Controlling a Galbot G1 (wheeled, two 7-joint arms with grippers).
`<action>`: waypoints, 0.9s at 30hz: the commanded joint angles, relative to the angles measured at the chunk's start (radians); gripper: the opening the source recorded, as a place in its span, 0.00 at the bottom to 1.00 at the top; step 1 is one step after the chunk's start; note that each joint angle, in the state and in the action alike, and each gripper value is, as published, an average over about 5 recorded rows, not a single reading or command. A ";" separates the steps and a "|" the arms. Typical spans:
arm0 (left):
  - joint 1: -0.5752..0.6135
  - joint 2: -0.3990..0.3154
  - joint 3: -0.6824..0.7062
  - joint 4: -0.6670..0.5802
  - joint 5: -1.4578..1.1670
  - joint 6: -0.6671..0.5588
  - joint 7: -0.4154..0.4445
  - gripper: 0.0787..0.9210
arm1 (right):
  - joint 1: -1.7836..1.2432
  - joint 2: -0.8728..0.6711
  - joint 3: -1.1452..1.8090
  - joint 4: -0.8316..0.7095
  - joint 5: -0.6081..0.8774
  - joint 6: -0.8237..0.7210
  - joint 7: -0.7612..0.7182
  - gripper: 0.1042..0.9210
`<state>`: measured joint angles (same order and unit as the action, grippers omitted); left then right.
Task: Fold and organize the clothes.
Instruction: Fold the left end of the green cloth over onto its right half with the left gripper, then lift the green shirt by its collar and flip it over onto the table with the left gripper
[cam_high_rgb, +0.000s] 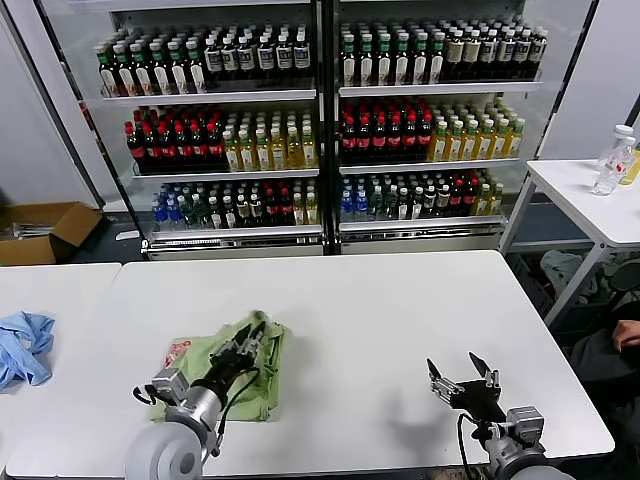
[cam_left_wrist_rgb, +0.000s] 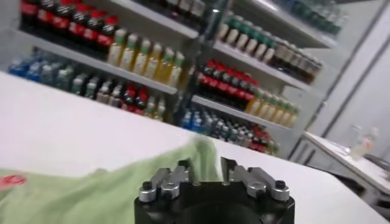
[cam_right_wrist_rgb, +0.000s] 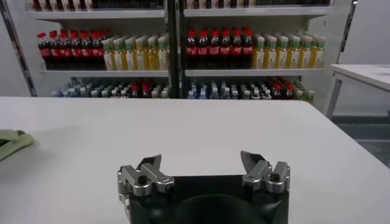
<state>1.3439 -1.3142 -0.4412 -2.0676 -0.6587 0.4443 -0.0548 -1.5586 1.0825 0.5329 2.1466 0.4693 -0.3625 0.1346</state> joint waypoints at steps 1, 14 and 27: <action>0.175 0.029 -0.146 -0.114 0.018 -0.024 0.050 0.44 | 0.001 0.001 0.000 -0.001 0.001 0.002 -0.001 0.88; 0.056 0.070 -0.266 0.278 0.118 -0.076 -0.073 0.84 | -0.004 0.008 -0.012 0.006 -0.007 0.006 -0.001 0.88; 0.052 0.059 -0.270 0.294 -0.096 -0.010 -0.031 0.88 | -0.021 0.016 0.006 0.024 -0.010 0.006 -0.001 0.88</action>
<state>1.3905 -1.2591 -0.6826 -1.8345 -0.6323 0.4007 -0.0995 -1.5780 1.0970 0.5361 2.1668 0.4600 -0.3564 0.1335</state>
